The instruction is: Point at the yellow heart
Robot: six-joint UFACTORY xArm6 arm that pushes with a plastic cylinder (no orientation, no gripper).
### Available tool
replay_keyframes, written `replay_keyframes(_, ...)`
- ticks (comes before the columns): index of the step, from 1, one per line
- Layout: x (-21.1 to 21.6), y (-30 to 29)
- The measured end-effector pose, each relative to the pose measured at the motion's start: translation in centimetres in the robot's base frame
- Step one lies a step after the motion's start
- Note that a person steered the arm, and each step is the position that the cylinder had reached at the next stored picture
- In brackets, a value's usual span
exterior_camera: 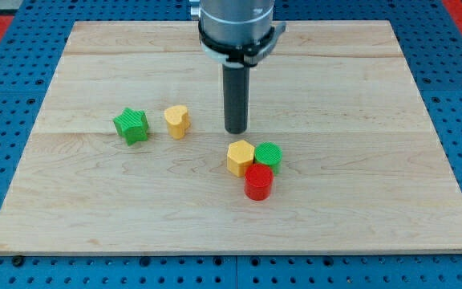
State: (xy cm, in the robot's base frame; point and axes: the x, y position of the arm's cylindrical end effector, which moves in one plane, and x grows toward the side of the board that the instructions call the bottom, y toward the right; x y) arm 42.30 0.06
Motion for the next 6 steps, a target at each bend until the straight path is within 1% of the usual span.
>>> replay_keyframes(1, -2.5, -2.5)
replay_keyframes(2, -4.1, -4.8)
replay_keyframes(4, -3.3, -5.4)
replay_keyframes(6, -2.8, -7.6)
